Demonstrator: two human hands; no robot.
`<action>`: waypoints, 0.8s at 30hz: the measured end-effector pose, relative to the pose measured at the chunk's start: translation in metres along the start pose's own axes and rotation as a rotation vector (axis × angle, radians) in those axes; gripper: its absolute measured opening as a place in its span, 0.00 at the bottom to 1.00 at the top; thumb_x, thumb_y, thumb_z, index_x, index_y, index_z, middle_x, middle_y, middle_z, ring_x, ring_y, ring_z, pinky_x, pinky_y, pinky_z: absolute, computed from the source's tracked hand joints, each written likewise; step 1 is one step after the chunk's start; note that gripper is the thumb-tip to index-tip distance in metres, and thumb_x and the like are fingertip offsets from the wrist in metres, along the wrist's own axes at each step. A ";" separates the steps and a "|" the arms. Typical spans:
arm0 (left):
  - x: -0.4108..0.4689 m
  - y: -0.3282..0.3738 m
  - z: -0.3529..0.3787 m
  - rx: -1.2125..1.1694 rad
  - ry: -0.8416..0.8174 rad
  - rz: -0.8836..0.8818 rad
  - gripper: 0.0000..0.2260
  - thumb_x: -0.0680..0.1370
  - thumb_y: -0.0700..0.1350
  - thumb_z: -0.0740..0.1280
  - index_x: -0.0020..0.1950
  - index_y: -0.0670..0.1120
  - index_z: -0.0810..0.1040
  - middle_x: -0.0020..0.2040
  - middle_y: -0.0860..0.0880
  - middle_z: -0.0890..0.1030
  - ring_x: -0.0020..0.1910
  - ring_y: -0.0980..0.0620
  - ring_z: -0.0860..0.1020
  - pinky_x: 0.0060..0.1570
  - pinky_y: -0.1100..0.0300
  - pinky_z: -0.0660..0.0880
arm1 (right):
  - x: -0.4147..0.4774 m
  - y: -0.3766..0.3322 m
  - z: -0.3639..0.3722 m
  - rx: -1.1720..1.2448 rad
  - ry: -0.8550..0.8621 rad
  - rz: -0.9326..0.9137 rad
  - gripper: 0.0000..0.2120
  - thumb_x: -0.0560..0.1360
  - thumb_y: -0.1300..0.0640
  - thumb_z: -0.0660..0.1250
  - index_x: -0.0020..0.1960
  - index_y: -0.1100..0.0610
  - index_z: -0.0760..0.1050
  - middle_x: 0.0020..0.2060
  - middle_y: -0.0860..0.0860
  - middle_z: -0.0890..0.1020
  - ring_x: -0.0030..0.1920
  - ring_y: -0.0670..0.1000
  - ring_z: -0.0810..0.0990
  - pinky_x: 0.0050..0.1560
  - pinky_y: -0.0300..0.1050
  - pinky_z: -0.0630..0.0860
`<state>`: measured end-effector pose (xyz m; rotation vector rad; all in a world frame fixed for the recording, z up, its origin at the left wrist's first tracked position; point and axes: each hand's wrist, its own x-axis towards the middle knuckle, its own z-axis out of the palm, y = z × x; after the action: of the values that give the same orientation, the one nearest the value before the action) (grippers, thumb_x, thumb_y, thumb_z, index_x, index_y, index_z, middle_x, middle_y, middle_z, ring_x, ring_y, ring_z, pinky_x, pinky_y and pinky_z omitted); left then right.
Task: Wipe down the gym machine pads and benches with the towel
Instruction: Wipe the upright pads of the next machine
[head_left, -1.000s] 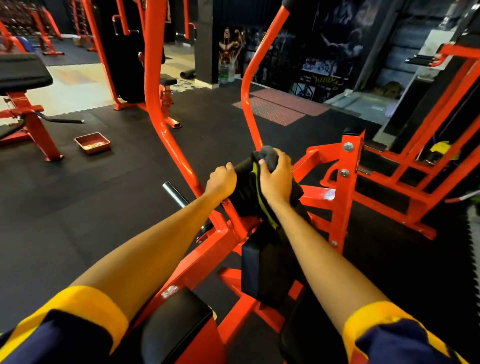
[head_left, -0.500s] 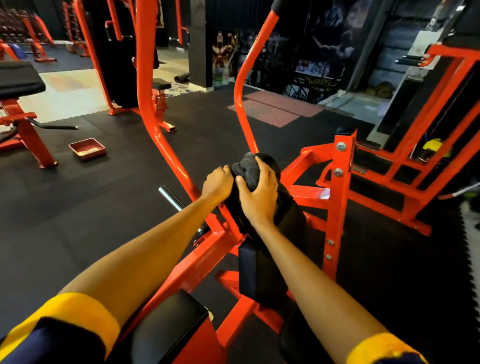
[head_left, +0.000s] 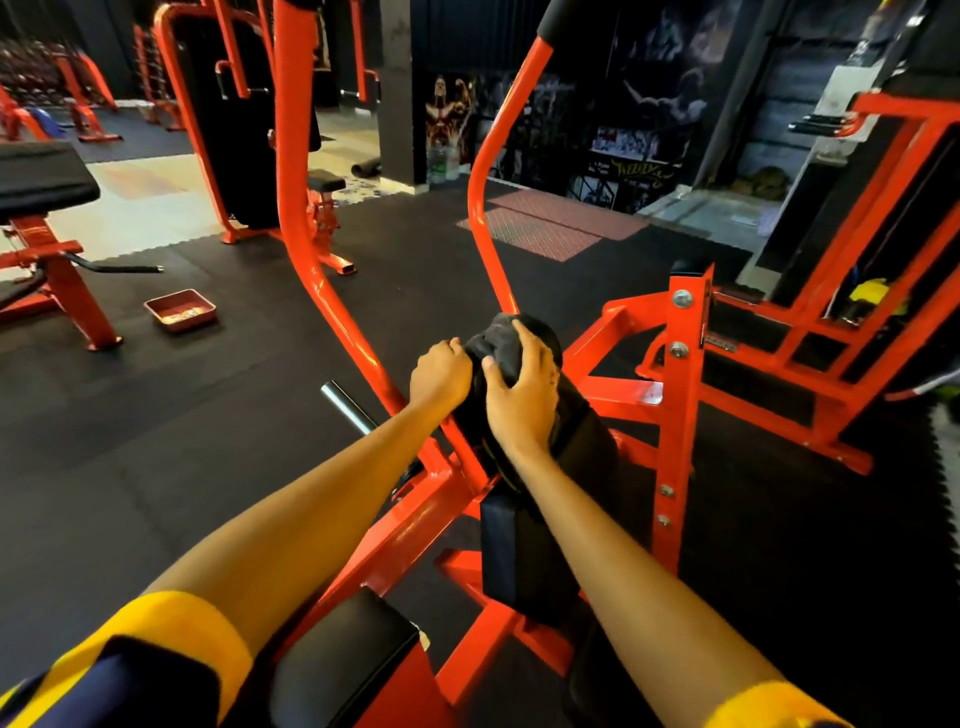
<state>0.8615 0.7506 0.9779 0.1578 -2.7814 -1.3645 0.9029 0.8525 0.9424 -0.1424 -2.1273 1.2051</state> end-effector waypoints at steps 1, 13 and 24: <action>-0.004 0.000 0.002 0.016 0.015 0.049 0.19 0.86 0.48 0.51 0.67 0.41 0.76 0.68 0.39 0.77 0.68 0.37 0.74 0.64 0.49 0.69 | -0.007 0.002 -0.001 0.019 -0.009 -0.020 0.27 0.76 0.50 0.69 0.75 0.47 0.71 0.72 0.50 0.73 0.73 0.52 0.69 0.74 0.49 0.63; -0.004 -0.014 -0.008 -0.019 -0.040 0.087 0.19 0.86 0.52 0.52 0.64 0.43 0.77 0.60 0.40 0.80 0.61 0.38 0.78 0.57 0.50 0.73 | 0.059 0.029 -0.003 0.166 0.055 0.269 0.25 0.78 0.53 0.70 0.74 0.52 0.72 0.71 0.55 0.75 0.72 0.57 0.72 0.76 0.55 0.65; -0.002 -0.015 -0.005 -0.004 -0.088 0.082 0.22 0.83 0.54 0.52 0.67 0.41 0.76 0.64 0.38 0.79 0.63 0.38 0.77 0.62 0.47 0.74 | 0.054 0.019 -0.007 -0.048 -0.107 -0.026 0.23 0.78 0.51 0.69 0.73 0.50 0.75 0.70 0.52 0.76 0.72 0.56 0.73 0.74 0.56 0.67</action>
<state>0.8654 0.7383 0.9690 -0.0171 -2.8200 -1.3909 0.8619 0.8895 0.9570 -0.0733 -2.2447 1.1701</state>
